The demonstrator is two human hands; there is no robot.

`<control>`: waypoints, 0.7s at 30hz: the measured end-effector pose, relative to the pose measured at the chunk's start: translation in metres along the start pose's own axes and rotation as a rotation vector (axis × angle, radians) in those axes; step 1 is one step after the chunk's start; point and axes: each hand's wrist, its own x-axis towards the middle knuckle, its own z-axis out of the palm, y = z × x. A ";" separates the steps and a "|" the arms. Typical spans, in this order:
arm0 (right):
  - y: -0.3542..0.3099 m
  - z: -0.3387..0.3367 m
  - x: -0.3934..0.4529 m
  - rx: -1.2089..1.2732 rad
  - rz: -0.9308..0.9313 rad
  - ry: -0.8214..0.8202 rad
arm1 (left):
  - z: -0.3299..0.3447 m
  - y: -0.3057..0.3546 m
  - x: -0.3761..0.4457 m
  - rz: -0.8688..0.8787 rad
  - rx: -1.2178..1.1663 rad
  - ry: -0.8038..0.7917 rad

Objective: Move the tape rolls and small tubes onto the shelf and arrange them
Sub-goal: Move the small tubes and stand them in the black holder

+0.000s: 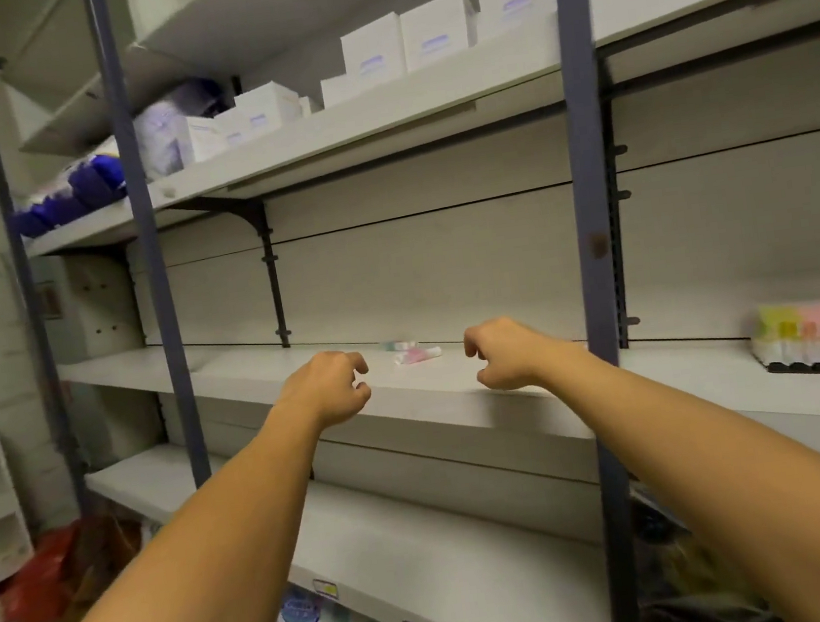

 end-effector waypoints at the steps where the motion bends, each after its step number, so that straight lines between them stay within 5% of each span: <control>1: -0.003 0.003 0.007 -0.002 0.014 0.006 | 0.003 -0.010 0.005 0.004 -0.004 -0.005; 21: 0.006 0.085 0.181 0.023 0.154 0.065 | 0.086 -0.119 0.169 0.122 -0.043 -0.097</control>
